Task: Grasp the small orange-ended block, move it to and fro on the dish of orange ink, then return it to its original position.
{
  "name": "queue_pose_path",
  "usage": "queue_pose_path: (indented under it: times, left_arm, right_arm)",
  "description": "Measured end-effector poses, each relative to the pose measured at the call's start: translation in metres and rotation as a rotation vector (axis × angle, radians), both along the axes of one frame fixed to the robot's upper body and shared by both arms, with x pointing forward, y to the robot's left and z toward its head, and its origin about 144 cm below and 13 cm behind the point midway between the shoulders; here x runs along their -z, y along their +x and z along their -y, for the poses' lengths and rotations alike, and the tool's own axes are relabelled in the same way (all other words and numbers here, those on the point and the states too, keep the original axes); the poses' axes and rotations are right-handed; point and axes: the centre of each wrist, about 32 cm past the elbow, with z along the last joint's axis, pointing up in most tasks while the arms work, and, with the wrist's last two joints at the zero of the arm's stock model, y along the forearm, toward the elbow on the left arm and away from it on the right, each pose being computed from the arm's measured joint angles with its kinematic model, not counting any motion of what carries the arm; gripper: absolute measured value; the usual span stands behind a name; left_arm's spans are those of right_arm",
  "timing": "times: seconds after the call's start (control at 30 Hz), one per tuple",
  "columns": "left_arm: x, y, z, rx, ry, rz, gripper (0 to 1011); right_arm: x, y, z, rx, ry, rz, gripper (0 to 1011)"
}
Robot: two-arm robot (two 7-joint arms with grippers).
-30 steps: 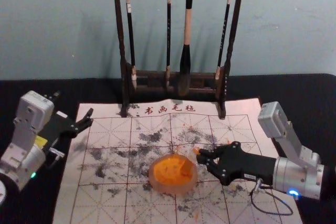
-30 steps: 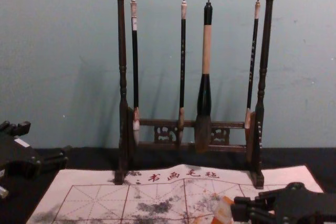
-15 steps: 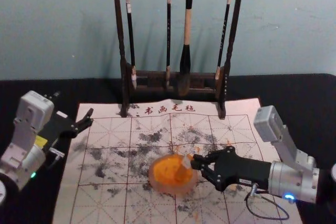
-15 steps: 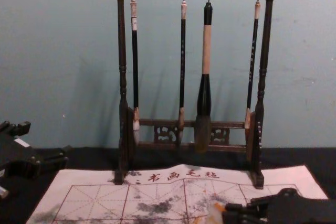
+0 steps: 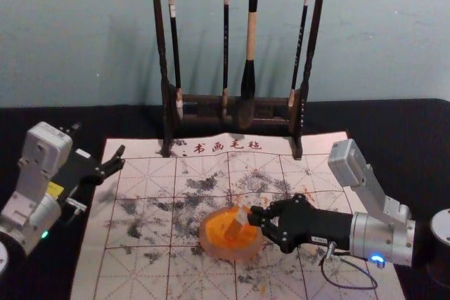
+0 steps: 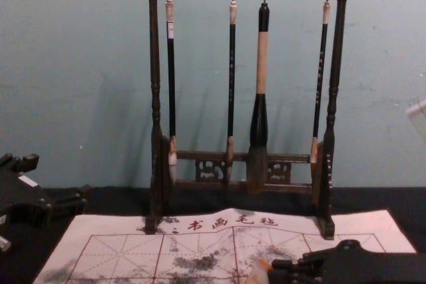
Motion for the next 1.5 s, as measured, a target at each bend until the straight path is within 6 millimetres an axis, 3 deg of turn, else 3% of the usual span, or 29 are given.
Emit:
queue_pose_path:
  times: [0.6,1.07,1.5]
  left_arm:
    - [0.0,0.0,0.0,0.0,0.0,0.0,1001]
    - [0.0,0.0,0.0,0.0,0.0,0.0,1002]
    - [0.0,0.0,0.0,0.0,0.0,0.0,1001]
  right_arm:
    - [-0.003,0.009,0.006,0.054,-0.007,0.012,62]
    - [-0.007,-0.002,0.013,0.06,-0.017,-0.002,62]
    - [-0.006,-0.011,0.006,0.03,0.001,-0.016,62]
